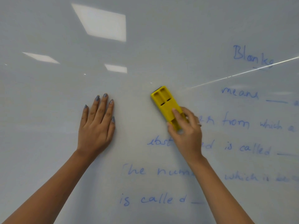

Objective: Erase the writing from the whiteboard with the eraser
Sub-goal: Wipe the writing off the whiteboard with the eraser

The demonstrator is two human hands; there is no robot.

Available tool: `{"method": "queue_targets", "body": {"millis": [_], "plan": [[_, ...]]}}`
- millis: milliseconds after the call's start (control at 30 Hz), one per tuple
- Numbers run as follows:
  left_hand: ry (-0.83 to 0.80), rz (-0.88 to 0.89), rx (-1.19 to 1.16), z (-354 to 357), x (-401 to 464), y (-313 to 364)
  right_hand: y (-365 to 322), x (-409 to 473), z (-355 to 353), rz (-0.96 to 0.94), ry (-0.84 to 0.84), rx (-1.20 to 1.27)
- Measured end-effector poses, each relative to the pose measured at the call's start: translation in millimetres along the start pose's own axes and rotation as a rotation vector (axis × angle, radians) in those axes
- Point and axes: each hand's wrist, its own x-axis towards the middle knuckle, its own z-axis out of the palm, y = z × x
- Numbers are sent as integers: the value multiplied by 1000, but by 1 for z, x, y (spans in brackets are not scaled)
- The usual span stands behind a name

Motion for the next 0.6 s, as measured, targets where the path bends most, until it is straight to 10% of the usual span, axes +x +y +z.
{"method": "queue_targets", "body": {"millis": [200,600], "plan": [[10,2,-12,-3,1,0,-2,-32,-5,-337,-201,-36],[-18,17,-22,-9,-42,-2,0,-47,-6,-87,-51,-125]]}}
